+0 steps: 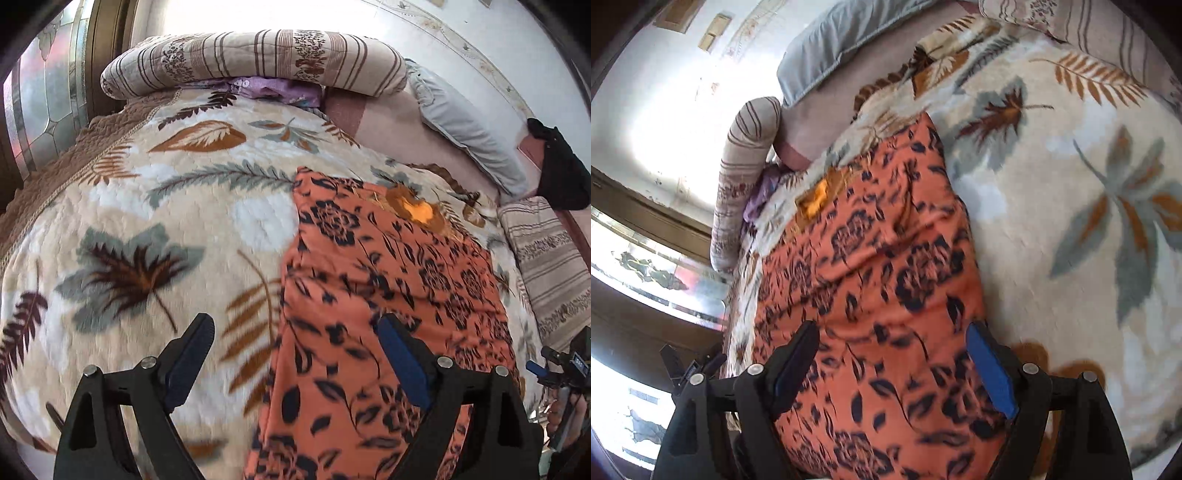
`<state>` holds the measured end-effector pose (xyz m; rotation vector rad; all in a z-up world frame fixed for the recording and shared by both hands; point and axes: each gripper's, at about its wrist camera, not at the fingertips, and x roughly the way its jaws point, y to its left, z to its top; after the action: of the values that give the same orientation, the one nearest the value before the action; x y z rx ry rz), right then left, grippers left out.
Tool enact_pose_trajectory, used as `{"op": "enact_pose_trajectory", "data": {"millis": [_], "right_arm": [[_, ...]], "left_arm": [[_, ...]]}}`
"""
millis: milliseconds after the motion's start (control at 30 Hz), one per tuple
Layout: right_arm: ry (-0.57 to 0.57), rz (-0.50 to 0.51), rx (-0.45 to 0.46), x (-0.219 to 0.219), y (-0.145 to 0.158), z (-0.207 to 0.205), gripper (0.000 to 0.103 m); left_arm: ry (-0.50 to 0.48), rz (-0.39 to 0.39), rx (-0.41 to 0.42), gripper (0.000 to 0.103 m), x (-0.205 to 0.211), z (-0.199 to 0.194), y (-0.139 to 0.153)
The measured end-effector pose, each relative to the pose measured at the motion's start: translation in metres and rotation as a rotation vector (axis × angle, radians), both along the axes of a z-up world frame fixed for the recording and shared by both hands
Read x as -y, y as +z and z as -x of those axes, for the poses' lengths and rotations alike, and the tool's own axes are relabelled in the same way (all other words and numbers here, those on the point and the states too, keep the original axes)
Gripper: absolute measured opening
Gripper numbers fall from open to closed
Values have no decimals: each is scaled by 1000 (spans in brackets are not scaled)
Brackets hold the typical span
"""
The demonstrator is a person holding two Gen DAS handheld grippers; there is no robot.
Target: Fold small clothes
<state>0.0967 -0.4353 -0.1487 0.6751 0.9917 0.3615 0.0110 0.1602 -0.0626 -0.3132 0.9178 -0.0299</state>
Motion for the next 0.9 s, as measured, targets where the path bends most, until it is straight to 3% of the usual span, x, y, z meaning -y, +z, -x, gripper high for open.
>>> {"op": "enact_pose_trajectory", "data": {"millis": [133, 267, 367, 467, 633, 700, 800, 867, 900], "right_arm": [[23, -50, -92, 16, -25, 44, 84], [36, -119, -165, 19, -50, 70, 84], [70, -79, -176, 9, -57, 81, 84], [64, -43, -157, 6, -56, 86, 84], [61, -23, -158, 4, -61, 85, 84], [79, -7, -160, 1, -61, 85, 84], [87, -9, -160, 0, -59, 88, 84], [104, -11, -152, -1, -58, 91, 84], [108, -4, -154, -2, -59, 91, 84]], "left_arm": [[-21, 6, -37, 90, 3, 53, -13], [-3, 98, -135, 90, -1, 84, -39], [24, 139, -172, 90, -4, 104, -54], [52, 132, -195, 90, -7, 118, -62], [7, 105, -212, 90, 1, 123, -68], [-9, 64, -261, 89, 9, 121, -74], [-80, 61, -239, 89, 24, 126, -73], [-74, 29, -254, 88, 27, 126, -77], [-62, 35, -271, 82, 25, 124, -81]]}}
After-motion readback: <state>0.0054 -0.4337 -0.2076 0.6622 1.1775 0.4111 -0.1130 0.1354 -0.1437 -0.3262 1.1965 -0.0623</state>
